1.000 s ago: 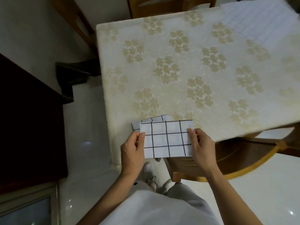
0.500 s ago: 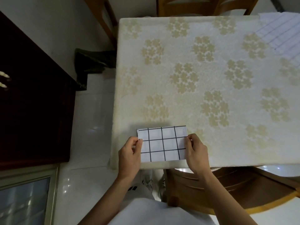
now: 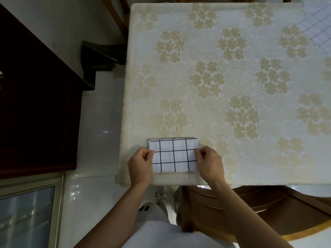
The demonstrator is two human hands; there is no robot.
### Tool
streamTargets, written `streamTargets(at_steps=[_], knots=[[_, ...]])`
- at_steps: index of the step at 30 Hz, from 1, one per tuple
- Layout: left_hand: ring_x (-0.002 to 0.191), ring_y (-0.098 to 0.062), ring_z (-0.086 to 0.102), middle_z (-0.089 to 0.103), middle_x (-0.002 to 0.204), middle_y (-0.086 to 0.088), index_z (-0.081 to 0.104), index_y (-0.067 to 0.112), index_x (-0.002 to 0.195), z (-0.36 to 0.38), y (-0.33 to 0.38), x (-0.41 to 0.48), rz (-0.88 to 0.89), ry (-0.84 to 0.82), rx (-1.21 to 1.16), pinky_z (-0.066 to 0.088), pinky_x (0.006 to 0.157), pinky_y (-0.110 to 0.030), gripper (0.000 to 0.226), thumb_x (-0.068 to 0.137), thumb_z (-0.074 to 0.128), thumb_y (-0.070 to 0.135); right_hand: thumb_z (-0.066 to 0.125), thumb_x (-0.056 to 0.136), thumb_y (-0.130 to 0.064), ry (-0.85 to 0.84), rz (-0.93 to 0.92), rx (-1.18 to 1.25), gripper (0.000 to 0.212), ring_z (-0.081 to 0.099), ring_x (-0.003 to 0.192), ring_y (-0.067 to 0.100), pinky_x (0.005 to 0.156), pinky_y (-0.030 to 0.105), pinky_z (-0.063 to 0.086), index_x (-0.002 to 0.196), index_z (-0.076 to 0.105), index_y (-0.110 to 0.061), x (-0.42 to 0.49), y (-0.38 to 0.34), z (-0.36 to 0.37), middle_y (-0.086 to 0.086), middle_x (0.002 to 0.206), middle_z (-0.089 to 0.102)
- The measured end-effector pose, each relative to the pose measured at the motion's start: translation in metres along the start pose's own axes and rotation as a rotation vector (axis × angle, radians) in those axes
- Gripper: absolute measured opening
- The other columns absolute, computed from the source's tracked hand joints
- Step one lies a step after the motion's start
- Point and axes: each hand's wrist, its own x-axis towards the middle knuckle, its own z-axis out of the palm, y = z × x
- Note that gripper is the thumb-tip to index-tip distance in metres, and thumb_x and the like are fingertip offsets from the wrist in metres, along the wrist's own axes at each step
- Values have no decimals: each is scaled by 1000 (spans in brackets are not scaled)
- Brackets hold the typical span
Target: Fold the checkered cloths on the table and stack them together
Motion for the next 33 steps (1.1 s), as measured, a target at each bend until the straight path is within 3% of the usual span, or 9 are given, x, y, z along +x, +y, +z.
streamTargets(at_steps=[15, 20, 24, 28, 33], knots=[[71, -10, 60, 63, 75, 9, 66, 15, 82, -1, 5, 11, 3, 11, 93, 36, 58, -12, 12, 91, 70, 22, 56, 99, -32, 8, 30, -5, 17, 52, 70, 4, 56, 20, 36, 88, 59, -19, 7, 6, 10, 0, 88, 62], [82, -20, 64, 67, 85, 2, 62, 15, 87, -7, 3, 14, 10, 20, 128, 42, 68, -26, 16, 90, 69, 30, 52, 100, -33, 29, 26, 1, 20, 55, 73, 13, 60, 29, 40, 90, 58, -17, 3, 3, 4, 2, 90, 63], [103, -26, 57, 63, 108, -4, 58, 11, 113, -27, 20, 13, 146, 38, 308, 42, 80, -33, 34, 91, 66, 36, 51, 100, -32, 118, -128, -77, 25, 59, 95, 24, 75, 36, 50, 113, 63, -14, -5, -6, -16, 5, 109, 63], [111, -31, 56, 63, 121, -9, 59, 10, 124, -41, 45, 10, 441, 59, 489, 48, 89, -42, 43, 91, 65, 37, 55, 98, -29, 244, -342, -237, 34, 61, 104, 32, 80, 42, 54, 125, 62, -11, -13, -25, -38, 12, 121, 63], [117, -29, 56, 62, 128, -6, 57, 11, 131, -49, 69, 1, 670, 78, 556, 50, 95, -46, 52, 89, 55, 42, 39, 96, -42, 316, -461, -325, 51, 58, 119, 33, 92, 49, 52, 133, 58, -13, -25, -50, -58, 13, 134, 59]])
